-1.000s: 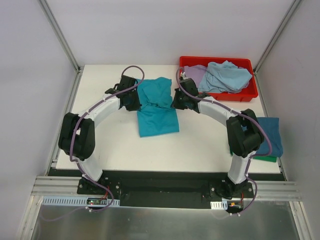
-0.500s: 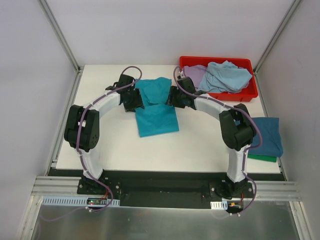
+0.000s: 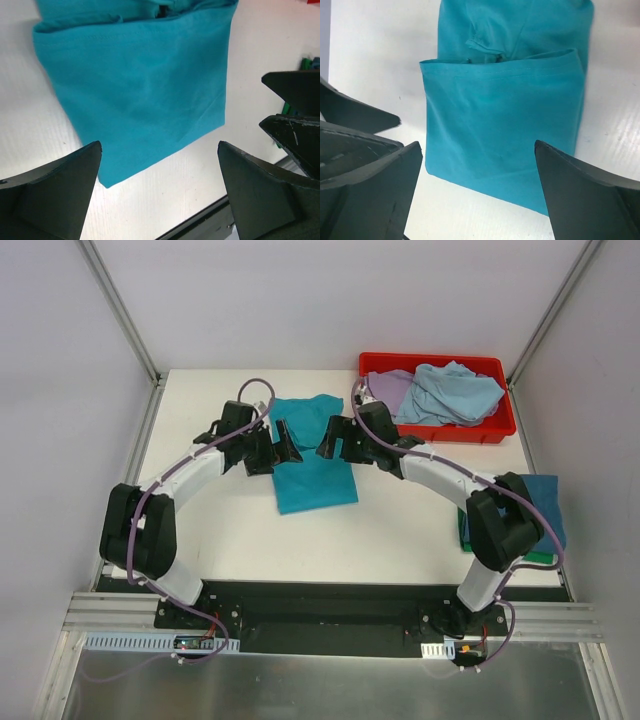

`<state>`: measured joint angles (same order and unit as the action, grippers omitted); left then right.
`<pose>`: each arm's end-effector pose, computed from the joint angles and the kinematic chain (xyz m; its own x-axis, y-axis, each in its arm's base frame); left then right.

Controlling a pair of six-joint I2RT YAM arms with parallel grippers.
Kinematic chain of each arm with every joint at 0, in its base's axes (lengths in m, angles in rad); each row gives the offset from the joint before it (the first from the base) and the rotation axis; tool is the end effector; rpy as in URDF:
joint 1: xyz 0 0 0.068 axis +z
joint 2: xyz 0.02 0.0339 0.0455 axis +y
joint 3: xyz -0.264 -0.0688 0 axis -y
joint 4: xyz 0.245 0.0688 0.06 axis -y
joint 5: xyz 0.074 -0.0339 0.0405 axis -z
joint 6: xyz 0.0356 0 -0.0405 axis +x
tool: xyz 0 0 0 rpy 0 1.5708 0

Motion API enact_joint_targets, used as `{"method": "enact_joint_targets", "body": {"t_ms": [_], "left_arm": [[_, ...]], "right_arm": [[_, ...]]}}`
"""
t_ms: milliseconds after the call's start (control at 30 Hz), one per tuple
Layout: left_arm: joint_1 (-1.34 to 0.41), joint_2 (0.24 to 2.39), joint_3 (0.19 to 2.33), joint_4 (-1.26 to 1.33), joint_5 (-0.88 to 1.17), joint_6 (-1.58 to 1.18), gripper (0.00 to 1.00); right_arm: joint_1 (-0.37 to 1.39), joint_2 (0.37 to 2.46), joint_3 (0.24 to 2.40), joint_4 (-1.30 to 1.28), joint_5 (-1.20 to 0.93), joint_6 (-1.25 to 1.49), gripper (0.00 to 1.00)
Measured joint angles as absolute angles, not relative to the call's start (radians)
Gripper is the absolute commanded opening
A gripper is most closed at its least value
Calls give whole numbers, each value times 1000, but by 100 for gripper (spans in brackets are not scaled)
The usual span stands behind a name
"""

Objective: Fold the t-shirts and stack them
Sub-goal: Fold the folded rectangular tshirt in 1/3 of the way

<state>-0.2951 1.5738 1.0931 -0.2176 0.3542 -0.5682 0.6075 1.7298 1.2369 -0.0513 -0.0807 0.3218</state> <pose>0.3294 -0.1130 0.2484 -0.8020 -0.2837 -0.5256 0.1131 0.7919 -0.6001 0.3265 0.2305 0.2544 -0.6011 -0.0340 -0.7984 -0.4590 0.8325 0.3102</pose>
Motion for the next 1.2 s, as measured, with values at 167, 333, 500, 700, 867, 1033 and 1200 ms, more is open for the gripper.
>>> {"method": "enact_joint_targets", "body": {"t_ms": [167, 333, 500, 700, 867, 1033, 1200], "left_arm": [[-308, 1589, 1040, -162, 434, -599, 99], [-352, 1645, 1037, -120, 489, -621, 99], [-390, 1694, 1031, -100, 512, -622, 99], [-394, 1722, 969, -86, 517, -636, 99], [-424, 1684, 895, -45, 518, -653, 99], [-502, 1568, 761, -19, 518, -692, 99], [-593, 1359, 607, -70, 480, -725, 99]], "right_arm": [[610, 1815, 1301, -25, -125, 337, 96], [598, 1983, 1422, -23, -105, 339, 96], [581, 2115, 1510, -77, -42, 339, 96], [576, 2105, 1474, -47, 4, 358, 96], [598, 2006, 1332, -31, 56, 374, 96], [664, 1867, 1161, -62, 126, 397, 96], [771, 1689, 984, -141, 183, 433, 96]]}}
